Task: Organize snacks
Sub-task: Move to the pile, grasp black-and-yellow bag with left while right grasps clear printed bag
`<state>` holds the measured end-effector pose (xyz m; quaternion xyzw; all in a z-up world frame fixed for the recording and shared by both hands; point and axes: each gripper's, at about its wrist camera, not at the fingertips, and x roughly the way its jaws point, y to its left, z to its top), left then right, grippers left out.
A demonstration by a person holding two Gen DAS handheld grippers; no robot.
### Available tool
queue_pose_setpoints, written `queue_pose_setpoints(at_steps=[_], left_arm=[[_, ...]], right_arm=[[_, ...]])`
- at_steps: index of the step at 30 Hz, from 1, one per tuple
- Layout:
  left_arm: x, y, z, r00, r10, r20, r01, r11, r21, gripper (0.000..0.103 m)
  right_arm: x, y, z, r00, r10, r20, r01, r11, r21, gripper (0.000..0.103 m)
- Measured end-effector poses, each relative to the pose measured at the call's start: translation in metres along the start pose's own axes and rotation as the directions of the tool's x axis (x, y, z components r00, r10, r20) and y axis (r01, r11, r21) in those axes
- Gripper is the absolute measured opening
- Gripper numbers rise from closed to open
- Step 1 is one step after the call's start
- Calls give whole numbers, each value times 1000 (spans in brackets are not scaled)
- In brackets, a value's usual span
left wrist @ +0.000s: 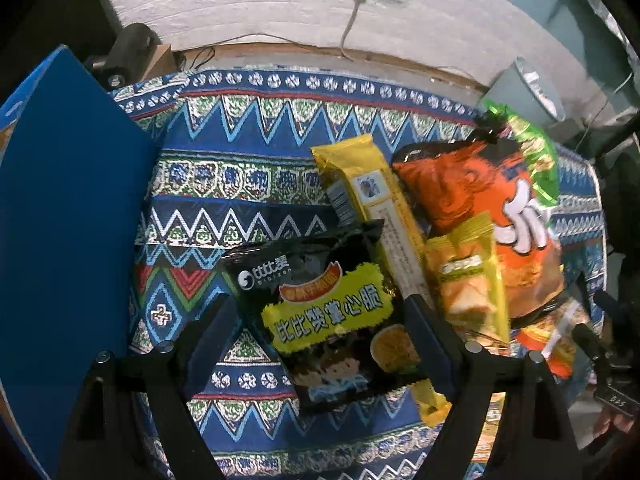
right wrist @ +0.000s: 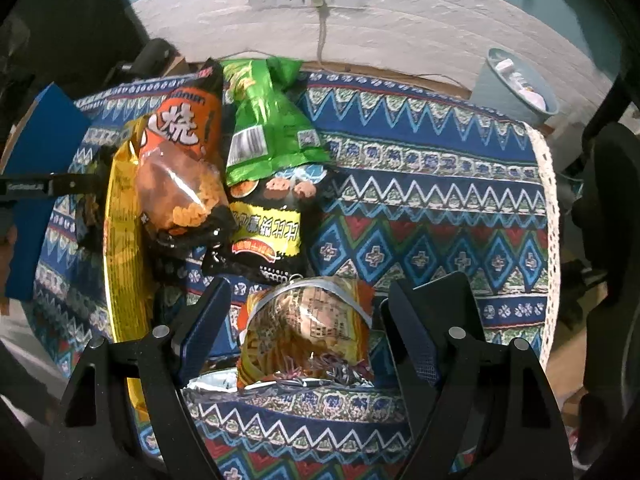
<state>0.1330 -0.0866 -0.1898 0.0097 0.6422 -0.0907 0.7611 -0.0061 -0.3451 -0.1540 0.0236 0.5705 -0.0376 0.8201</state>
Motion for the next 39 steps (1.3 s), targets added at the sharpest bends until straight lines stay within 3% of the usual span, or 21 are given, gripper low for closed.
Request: queue_pose_setpoints(at_steps=[8, 16, 19, 21, 23, 27, 39], left_arm=[[19, 0, -10, 994, 69, -81, -61, 993, 100, 88], [21, -9, -20, 994, 88, -72, -75, 984, 162, 88], [22, -15, -32, 994, 100, -50, -89, 979, 183, 79], [21, -20, -38, 993, 115, -38, -104, 972, 212, 68], [22, -26, -44, 993, 112, -34, -101, 968, 229, 62], [20, -29, -53, 994, 105, -33, -94, 967, 239, 61], [-35, -41, -79, 993, 106, 57, -118, 947, 298, 61]], right_arm=[[20, 3, -5, 998, 8, -66, -10, 1000, -19, 80], [36, 11, -15, 994, -37, -107, 30, 997, -69, 80], [38, 11, -17, 995, -38, -95, 31, 997, -73, 79], [39, 11, -18, 994, -36, -99, 29, 997, -75, 71], [40, 12, -18, 994, -49, -99, 40, 995, -88, 69], [35, 16, -19, 995, -62, -84, 53, 993, -104, 61], [-2, 26, -12, 998, -64, -16, 62, 992, -108, 60]])
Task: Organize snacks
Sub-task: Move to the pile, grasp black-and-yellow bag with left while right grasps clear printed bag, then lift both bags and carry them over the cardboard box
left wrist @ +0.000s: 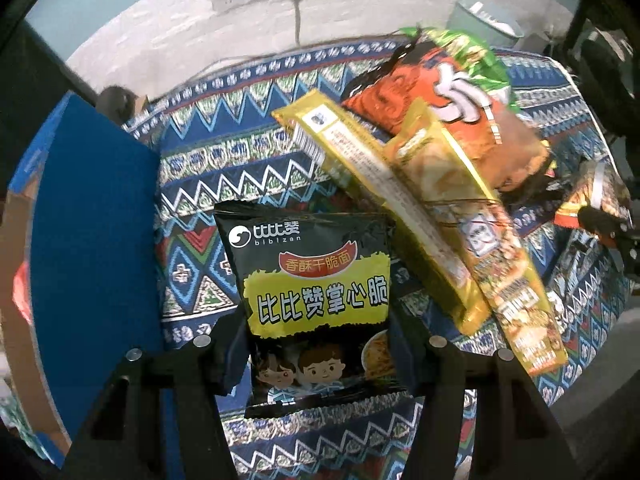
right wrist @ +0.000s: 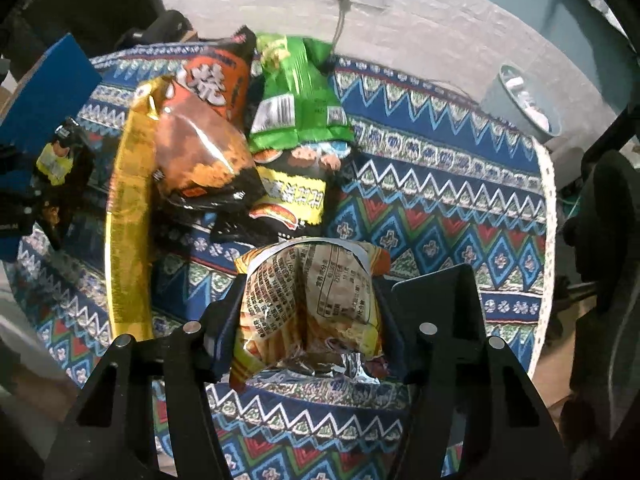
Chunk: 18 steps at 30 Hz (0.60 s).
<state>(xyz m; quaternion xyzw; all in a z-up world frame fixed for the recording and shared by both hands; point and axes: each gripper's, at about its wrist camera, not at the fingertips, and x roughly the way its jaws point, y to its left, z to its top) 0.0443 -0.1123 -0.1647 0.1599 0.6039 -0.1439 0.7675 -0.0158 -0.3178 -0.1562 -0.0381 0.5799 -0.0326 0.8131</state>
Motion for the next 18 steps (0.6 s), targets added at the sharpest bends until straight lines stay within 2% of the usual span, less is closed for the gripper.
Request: queue_pose_setpoints(at_steps=[8, 13, 18], left_arm=[[-32, -7, -9, 997, 21, 75, -24, 999, 48, 61], [-55, 4, -10, 992, 39, 120, -47, 997, 68, 61], [-60, 19, -7, 987, 48, 155, -60, 995, 78, 61]], right_arm=[[-32, 11, 4, 998, -13, 67, 14, 1000, -16, 60], [-49, 18, 7, 994, -16, 109, 20, 999, -34, 60], [-64, 30, 11, 990, -8, 144, 16, 998, -54, 60]])
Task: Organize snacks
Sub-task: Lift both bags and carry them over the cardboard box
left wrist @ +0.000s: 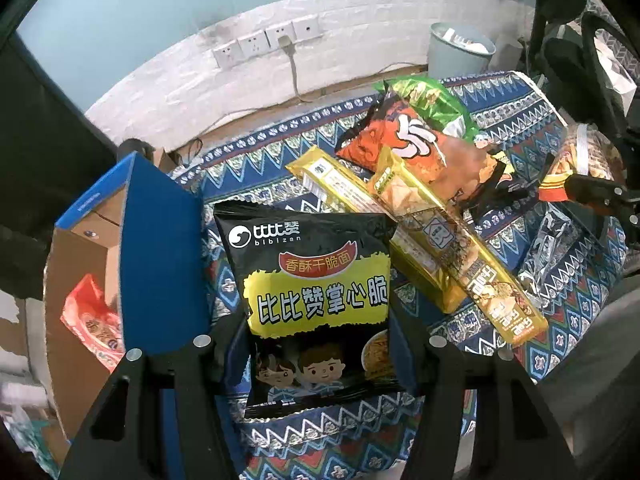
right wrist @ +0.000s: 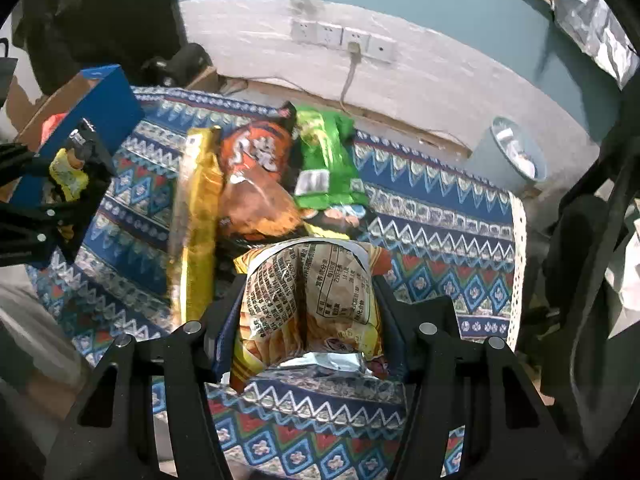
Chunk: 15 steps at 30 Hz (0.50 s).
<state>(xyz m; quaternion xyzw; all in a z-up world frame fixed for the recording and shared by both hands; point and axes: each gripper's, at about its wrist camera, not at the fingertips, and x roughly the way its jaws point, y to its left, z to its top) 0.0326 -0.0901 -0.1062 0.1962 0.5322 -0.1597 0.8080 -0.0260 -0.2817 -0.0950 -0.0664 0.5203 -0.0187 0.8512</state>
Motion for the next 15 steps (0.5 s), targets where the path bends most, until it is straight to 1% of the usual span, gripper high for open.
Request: queue_pose_setpoints(at_steps=[8, 15], left_arm=[[-19, 7, -6, 999, 19, 46, -20, 1000, 8, 61], [-35, 18, -13, 996, 29, 86, -30, 999, 11, 61]], right_arm=[[-20, 22, 14, 998, 20, 51, -18, 999, -28, 60], [-32, 43, 29, 996, 45, 79, -40, 998, -57, 60]])
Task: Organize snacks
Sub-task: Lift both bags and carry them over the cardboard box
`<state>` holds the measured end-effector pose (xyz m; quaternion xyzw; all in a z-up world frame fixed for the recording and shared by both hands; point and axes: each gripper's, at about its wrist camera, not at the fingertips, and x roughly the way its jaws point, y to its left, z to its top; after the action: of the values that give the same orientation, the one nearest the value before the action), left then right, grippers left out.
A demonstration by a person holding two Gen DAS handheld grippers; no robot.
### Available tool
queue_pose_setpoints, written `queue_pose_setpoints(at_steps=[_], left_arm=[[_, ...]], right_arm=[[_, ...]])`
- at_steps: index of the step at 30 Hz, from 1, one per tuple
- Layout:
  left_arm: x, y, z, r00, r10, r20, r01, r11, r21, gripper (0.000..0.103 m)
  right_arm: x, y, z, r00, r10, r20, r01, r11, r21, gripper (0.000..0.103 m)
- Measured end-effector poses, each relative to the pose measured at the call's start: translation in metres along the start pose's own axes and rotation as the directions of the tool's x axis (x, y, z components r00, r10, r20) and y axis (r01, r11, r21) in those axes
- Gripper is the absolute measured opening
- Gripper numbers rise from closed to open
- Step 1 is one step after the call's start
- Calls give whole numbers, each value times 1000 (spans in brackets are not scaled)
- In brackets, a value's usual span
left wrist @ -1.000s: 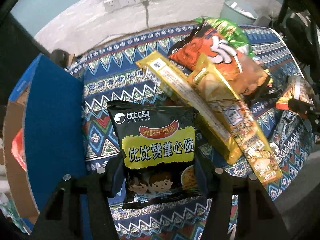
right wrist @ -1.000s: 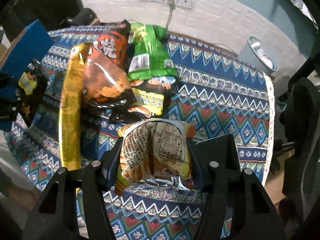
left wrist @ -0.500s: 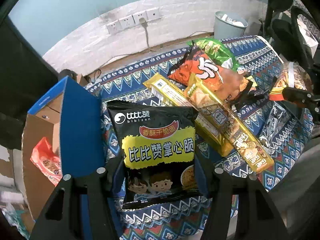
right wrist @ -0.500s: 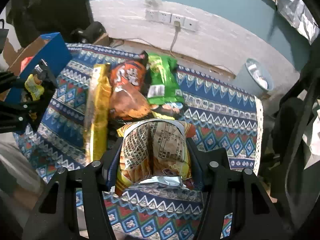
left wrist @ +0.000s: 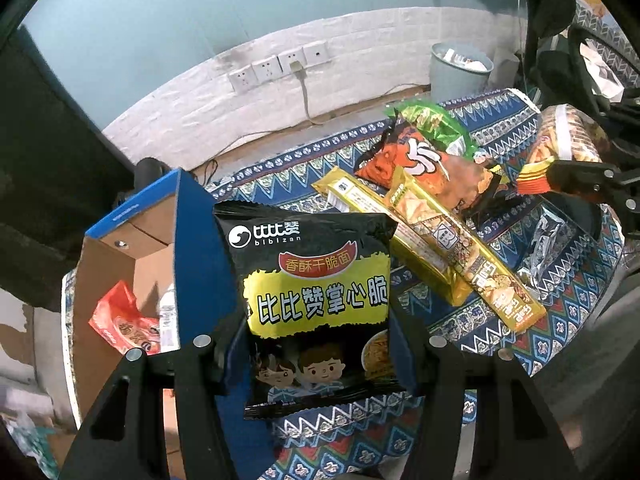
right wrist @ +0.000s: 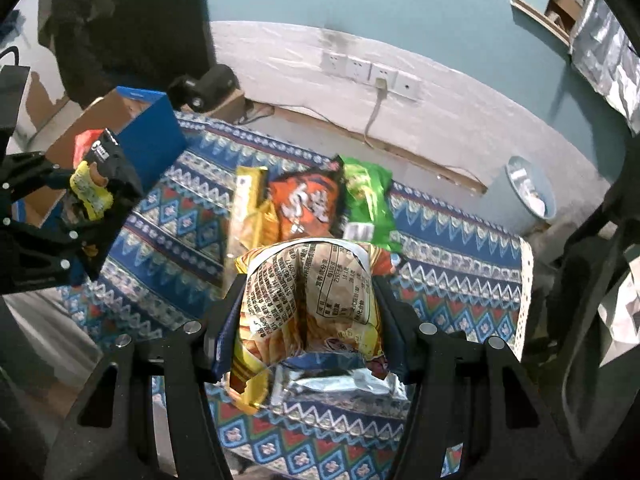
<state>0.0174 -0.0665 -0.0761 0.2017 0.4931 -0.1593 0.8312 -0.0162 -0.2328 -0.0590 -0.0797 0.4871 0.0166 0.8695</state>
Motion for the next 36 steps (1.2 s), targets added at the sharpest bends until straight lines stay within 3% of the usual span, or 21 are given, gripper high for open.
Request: queue_pose_setpoints(at_steps=[17, 36], left_arm=[[-29, 52, -17, 996, 47, 73, -42, 997, -71, 61], [-38, 115, -45, 995, 56, 86, -39, 980, -193, 61]], right_arm=[[-5, 59, 48, 997, 58, 56, -52, 995, -89, 59], [10, 127, 90, 989, 137, 62, -123, 976, -182, 60]])
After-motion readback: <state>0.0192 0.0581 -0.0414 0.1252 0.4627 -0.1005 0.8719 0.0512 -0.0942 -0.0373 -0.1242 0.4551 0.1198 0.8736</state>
